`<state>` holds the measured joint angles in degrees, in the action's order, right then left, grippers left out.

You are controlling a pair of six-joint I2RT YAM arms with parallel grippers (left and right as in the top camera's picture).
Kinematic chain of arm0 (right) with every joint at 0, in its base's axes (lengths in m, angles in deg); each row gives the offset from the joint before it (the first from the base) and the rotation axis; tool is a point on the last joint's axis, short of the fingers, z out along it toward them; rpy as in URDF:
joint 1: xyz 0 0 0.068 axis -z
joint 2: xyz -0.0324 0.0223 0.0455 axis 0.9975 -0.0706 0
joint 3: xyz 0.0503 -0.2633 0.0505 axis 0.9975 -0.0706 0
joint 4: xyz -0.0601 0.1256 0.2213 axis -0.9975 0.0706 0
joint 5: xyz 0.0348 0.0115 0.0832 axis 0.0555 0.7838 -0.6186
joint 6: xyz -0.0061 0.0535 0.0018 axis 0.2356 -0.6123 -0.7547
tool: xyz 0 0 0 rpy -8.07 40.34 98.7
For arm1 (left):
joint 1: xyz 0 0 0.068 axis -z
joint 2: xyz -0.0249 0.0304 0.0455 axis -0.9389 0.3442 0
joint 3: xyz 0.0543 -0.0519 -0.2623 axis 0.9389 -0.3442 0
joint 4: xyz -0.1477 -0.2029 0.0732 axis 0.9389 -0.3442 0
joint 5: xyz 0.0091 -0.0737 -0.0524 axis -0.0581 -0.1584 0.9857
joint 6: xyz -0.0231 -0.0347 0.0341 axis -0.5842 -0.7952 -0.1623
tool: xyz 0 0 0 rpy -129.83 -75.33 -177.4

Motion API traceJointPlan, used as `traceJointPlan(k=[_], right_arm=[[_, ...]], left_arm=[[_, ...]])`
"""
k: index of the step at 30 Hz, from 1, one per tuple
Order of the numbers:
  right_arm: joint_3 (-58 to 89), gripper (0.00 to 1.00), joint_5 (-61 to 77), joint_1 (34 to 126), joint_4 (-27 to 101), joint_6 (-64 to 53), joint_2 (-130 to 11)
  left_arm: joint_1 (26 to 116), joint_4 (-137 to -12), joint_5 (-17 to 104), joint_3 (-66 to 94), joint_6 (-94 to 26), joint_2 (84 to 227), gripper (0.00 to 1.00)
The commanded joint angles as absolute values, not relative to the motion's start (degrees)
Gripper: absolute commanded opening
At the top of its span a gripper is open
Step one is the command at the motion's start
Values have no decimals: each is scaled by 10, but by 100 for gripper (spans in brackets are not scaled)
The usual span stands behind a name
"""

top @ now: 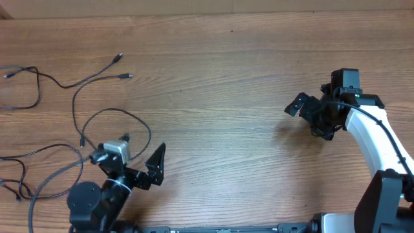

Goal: Untangle cables

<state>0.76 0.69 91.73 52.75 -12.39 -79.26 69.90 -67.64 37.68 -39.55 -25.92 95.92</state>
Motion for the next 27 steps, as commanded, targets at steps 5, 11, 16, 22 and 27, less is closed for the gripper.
traceJointPlan(k=[5,11,16,22,27], right_arm=[[6,100,11,915,525,-126,-790],[6,100,11,915,525,-126,-790],[6,100,11,915,525,-126,-790],[6,100,11,915,525,-126,-790],[6,100,11,915,525,-126,-790]], left_arm=[[702,-638,279,-499,-257,847,100],[702,-539,220,-555,-256,837,100],[702,-482,177,-614,-248,837,99],[702,-446,188,-657,-195,837,100],[702,-447,194,-657,-174,837,100]])
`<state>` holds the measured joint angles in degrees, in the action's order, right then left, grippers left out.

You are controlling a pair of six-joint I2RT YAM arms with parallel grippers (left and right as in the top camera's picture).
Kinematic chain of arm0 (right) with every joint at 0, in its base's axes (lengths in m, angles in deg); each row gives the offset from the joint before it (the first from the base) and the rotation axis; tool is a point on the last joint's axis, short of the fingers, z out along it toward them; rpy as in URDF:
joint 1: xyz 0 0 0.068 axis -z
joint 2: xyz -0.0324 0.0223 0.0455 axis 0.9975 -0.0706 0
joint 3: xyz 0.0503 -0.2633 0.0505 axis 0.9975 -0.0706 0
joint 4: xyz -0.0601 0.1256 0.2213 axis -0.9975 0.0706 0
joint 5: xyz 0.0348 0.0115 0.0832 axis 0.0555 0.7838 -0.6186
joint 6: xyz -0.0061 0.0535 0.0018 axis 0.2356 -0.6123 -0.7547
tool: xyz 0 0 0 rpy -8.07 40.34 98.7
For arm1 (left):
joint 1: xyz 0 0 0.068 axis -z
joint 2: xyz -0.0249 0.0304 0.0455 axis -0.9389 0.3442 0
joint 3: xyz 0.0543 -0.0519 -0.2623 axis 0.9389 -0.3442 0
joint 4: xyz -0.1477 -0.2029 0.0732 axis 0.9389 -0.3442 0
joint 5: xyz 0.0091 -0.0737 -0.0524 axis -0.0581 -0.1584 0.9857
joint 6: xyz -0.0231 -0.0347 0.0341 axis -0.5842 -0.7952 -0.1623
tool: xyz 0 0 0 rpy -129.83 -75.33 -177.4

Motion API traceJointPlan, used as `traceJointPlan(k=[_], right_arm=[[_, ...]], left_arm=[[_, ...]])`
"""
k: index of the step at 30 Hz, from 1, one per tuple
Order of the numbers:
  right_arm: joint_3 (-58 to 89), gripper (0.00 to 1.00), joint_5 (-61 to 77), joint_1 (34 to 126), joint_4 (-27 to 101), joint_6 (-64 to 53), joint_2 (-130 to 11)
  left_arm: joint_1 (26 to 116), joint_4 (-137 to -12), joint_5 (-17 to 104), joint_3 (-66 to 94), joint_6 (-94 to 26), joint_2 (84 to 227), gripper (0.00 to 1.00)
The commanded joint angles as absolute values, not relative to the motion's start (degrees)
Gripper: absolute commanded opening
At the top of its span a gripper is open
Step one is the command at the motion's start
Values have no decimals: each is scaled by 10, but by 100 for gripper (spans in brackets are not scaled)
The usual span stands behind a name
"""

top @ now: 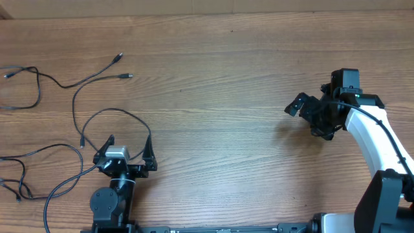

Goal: Untangle cables

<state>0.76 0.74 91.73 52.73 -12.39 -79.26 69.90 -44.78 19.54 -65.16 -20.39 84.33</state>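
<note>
Several thin black cables [77, 90] lie on the left part of the wooden table, crossing and looping. One runs from the left edge to two plug ends [123, 66]. Another forms a loop [116, 110] that comes down beside my left gripper. A third cable [45, 152] trails off the left edge near the front. My left gripper [127, 151] sits low at the front left, open, its fingers spread either side of the wrist with the loop's right side close to the right finger [150, 158]. My right gripper [305, 115] hovers open at the far right, nothing in it.
The wooden table [213, 77] stretches between the two arms. The white right arm [372, 139] reaches in from the bottom right corner. A pale wall edge runs along the back.
My left gripper has turned and shifted left: its fingers pointed right near the front edge, and now they face away, spread under the cable loop. The right arm and cables have not moved.
</note>
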Motion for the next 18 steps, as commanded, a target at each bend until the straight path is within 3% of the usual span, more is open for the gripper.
traceJointPlan(k=[1,18], right_arm=[[6,100,11,915,525,-126,-790],[6,100,11,915,524,-126,-790]], left_arm=[[702,-447,196,-657,-174,837,100],[702,-445,195,-657,-200,837,100]])
